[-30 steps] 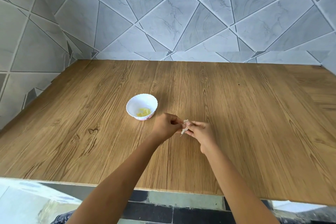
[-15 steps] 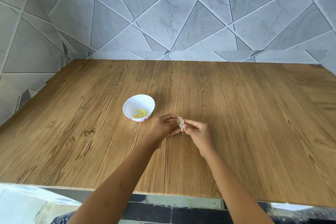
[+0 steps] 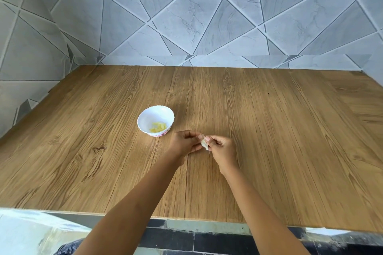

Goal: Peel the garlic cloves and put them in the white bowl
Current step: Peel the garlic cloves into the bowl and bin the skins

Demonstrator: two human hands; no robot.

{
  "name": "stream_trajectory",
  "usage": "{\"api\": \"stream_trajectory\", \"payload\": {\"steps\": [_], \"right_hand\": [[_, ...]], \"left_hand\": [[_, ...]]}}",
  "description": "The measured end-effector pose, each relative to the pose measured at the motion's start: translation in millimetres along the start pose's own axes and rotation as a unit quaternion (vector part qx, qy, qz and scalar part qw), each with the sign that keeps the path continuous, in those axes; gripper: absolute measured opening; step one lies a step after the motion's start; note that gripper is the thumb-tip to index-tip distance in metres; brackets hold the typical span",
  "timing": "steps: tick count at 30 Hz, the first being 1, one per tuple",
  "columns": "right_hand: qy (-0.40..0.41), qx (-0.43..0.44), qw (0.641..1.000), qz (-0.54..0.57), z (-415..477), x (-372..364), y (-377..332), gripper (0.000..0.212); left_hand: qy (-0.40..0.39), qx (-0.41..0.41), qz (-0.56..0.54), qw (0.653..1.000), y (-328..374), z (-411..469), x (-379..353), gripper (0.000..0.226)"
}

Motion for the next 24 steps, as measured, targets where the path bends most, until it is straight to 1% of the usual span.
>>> {"api": "stream_trajectory", "payload": {"steps": [4, 6, 9, 13, 15, 17, 19, 21, 23, 24], "right_hand": [[0.012, -0.029, 0.999, 0.019, 3, 0, 0, 0.017], [-0.010, -0.056, 0.998, 0.040, 4, -1, 3, 0.018], [-0.061, -0.083, 0.993, 0.049, 6, -1, 2, 0.020], [-0.086, -0.133, 0.985, 0.068, 10, 0, 0, 0.016], [-0.085, -0.147, 0.982, 0.088, 11, 1, 0, 0.015], [-0.076, -0.145, 0.981, 0.102, 12, 5, -1, 0.013], [-0.065, -0.137, 0.983, 0.105, 12, 8, -3, 0.009], [-0.058, -0.121, 0.987, 0.092, 13, 12, -5, 0.009], [-0.056, -0.097, 0.992, 0.066, 13, 14, -6, 0.013], [-0.057, -0.086, 0.993, 0.058, 12, 14, -6, 0.013]], "left_hand": [[0.000, 0.006, -0.023, 1.000, -1, -2, -1, 0.004], [-0.003, 0.014, -0.022, 1.000, -2, -1, 1, 0.002], [-0.018, 0.036, -0.005, 0.999, 0, 0, 4, 0.004], [-0.035, 0.069, 0.016, 0.997, 6, 0, 4, 0.010], [-0.029, 0.082, 0.023, 0.996, 9, 1, 4, 0.011], [-0.008, 0.072, 0.037, 0.997, 13, 4, 5, 0.011], [0.019, 0.039, 0.091, 0.995, 19, 8, 7, 0.009], [0.046, -0.011, 0.200, 0.979, 26, 14, 9, 0.009], [0.063, -0.073, 0.340, 0.935, 34, 20, 6, 0.008], [0.058, -0.097, 0.393, 0.912, 37, 21, 2, 0.007]]}}
Point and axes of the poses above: each hand's wrist, its own z-axis towards the middle knuckle, its own x-axis out of the back of the hand, y = z × x, the point moved 6 cm from there along z, towards the middle knuckle
